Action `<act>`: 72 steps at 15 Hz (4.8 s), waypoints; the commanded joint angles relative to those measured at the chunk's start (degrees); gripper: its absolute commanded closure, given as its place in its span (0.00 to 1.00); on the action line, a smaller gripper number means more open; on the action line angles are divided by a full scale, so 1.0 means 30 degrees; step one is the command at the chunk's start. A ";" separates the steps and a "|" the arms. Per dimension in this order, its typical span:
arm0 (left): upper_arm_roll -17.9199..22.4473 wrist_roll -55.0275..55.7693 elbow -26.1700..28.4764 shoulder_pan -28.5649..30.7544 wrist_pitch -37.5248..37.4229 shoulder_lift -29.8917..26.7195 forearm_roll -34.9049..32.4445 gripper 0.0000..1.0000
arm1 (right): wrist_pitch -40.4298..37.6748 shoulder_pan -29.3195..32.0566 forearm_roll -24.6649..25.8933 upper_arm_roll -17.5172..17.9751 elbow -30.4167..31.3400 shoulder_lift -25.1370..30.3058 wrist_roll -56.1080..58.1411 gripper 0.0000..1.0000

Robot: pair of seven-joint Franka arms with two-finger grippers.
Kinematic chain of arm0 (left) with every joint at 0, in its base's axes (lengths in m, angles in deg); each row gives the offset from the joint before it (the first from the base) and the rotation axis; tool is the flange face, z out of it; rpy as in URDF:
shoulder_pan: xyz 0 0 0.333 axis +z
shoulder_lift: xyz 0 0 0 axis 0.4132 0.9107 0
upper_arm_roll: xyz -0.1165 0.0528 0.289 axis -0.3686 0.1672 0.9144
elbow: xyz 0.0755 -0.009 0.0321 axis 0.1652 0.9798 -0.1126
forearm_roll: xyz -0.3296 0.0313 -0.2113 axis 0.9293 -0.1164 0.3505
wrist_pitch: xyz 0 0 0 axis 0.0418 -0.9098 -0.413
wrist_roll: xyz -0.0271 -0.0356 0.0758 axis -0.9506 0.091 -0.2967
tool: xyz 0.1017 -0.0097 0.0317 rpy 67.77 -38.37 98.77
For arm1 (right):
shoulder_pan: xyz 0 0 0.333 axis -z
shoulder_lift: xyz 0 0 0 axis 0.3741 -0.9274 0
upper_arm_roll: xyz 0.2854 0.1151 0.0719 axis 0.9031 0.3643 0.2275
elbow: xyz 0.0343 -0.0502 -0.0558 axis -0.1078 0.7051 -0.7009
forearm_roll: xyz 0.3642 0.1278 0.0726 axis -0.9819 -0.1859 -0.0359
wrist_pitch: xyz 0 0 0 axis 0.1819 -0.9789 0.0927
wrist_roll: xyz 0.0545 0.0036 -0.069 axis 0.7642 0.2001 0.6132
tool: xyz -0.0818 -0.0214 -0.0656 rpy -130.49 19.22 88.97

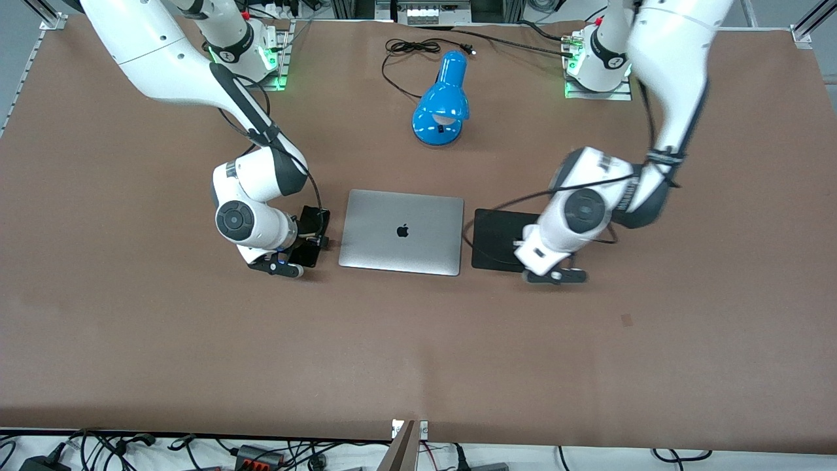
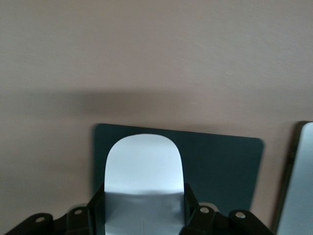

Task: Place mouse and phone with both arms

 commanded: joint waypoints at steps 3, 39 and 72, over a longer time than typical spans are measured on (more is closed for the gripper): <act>0.0042 0.1507 0.2904 -0.0307 0.3412 -0.0334 -0.0396 0.62 | -0.0534 -0.0746 0.0336 0.0008 -0.0126 0.0121 -0.0215 0.68; 0.0247 -0.8247 -0.7465 0.6280 -1.5073 -0.5929 0.0011 0.00 | -1.3867 0.3183 0.1831 -0.2296 -1.1669 0.5918 0.9036 0.00; 0.3120 -0.8248 -0.0580 0.4817 -1.1996 -1.3049 0.1860 0.00 | -1.1991 0.1891 -0.0631 -0.6672 -0.4754 1.0932 1.1152 0.00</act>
